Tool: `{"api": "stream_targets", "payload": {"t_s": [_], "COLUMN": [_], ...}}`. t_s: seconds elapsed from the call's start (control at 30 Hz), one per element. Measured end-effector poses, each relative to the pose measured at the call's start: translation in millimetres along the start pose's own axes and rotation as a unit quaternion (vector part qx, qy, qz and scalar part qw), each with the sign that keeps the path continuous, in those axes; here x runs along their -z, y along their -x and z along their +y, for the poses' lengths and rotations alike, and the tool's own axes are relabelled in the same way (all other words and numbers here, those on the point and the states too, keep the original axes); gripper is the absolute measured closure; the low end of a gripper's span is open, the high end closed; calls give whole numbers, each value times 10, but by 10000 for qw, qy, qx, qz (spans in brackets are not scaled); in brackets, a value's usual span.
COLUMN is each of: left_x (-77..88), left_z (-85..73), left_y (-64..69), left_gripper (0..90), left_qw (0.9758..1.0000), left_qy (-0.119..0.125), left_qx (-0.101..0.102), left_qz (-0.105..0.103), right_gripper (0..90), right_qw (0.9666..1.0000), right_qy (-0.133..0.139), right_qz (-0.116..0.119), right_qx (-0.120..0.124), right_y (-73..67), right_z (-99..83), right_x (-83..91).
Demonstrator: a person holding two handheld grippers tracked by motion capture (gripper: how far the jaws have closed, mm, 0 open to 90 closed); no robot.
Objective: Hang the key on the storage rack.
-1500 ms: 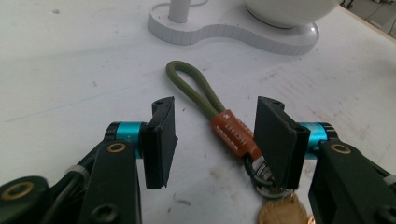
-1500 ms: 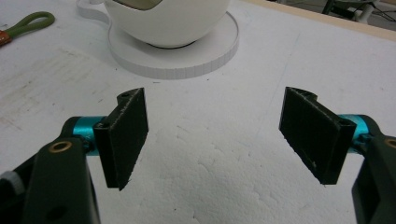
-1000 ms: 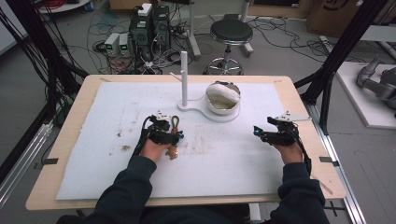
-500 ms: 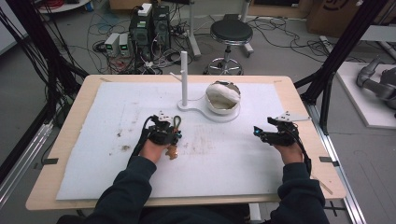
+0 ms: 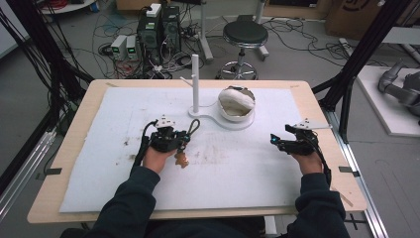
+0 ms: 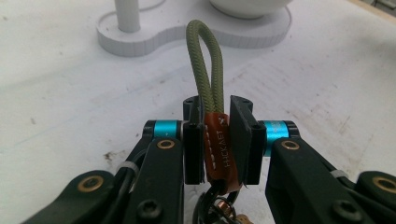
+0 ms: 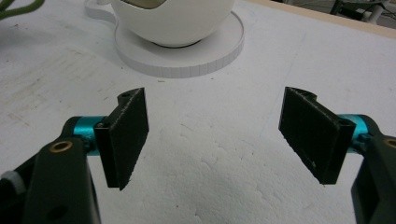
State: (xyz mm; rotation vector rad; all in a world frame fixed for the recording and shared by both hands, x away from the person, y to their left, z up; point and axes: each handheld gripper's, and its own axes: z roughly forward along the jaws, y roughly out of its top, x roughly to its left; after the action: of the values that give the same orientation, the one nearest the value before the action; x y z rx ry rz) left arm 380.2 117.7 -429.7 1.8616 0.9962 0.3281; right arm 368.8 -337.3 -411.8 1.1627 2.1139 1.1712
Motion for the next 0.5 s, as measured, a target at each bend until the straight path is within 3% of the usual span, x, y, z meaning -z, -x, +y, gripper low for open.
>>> {"api": "stream_targets", "payload": {"t_s": [0.27, 0.5], "left_x": [175, 374], "left_z": [32, 137], "left_y": [-89, -93], "left_gripper": [766, 776], "left_qw": [9985, 9941], "left_qy": [510, 1033], "left_qx": [105, 6], "left_qz": [-176, -318], "right_gripper": [248, 248], "right_qw": [10000, 10000], "right_qy": [7, -13], "right_qz": [-14, -17], "right_qx": [25, 7], "right_y": [-5, -2], "right_z": [0, -5], "right_x": [-3, -7]}}
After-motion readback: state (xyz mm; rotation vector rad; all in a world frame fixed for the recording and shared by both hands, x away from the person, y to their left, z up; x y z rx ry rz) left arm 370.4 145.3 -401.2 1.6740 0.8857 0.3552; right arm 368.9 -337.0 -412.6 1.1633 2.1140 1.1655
